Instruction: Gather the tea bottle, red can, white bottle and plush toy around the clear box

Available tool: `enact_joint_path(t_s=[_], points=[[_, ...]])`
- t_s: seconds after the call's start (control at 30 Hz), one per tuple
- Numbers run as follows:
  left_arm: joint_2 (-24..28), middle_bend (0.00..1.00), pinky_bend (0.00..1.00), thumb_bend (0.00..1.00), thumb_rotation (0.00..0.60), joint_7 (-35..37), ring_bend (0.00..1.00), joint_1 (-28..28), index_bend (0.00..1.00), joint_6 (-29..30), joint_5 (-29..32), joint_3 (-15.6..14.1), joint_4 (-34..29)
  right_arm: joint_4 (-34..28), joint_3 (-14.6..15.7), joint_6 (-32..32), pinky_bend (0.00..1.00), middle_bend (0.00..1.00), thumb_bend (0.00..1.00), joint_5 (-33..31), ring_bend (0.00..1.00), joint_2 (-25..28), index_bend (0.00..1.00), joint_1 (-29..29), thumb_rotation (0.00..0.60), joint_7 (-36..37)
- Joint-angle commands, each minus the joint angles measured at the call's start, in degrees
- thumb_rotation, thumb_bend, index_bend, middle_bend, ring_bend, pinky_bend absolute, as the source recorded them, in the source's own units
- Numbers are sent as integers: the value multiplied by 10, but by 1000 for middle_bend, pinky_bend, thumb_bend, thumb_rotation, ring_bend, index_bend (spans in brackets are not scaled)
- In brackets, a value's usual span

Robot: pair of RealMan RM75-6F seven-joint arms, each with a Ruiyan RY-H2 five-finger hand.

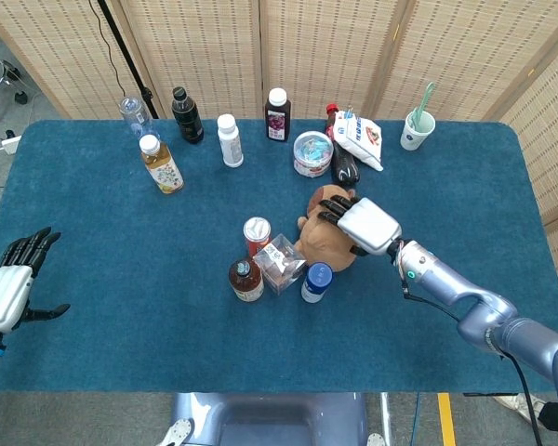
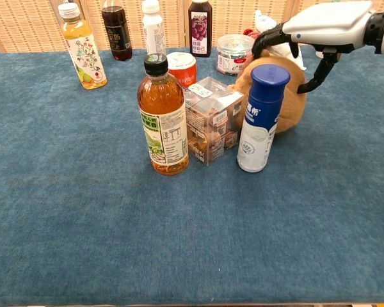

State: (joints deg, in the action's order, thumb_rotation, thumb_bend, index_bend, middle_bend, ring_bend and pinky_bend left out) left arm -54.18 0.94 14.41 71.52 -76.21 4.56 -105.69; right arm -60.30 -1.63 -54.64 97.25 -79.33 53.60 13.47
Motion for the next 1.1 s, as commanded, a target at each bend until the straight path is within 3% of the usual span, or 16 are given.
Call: enact_joint_path(t_s=[0.03, 0.2, 0.47, 0.7, 0.8, 0.9, 1.1], points=[[0, 0, 0, 114, 600, 0, 0, 0, 0, -1, 0, 0, 0, -13, -7, -16, 223, 0, 0, -11, 0, 5, 0, -8, 600, -35], [1, 0, 0, 114, 600, 2, 0, 0, 0, 0, -2, 0, 0, -51, -13, -23, 192, 0, 0, -21, 0, 29, 0, -15, 600, -72], [4, 0, 0, 114, 600, 10, 0, -3, 0, 5, -7, -1, 1, -134, -35, -51, 28, 0, 0, -50, 0, 111, 0, -41, 600, -164], [6, 0, 0, 114, 600, 18, 0, -20, 0, 33, -25, -7, 2, -248, -57, -135, 0, 0, 0, -134, 0, 222, 0, -138, 600, -272], [-1, 0, 0, 114, 600, 12, 0, -35, 0, 57, -38, -14, 5, -313, -47, -213, 0, 0, 0, -153, 0, 251, 0, -212, 600, -280], [-8, 0, 0, 114, 600, 20, 0, -47, 0, 75, -53, -21, 12, -341, -31, -271, 0, 0, 0, -150, 0, 246, 0, -265, 600, -275], [-20, 0, 0, 114, 600, 44, 0, -75, 0, 96, -71, -44, 38, -328, 6, -338, 0, 0, 0, -122, 0, 212, 0, -345, 600, -237]])
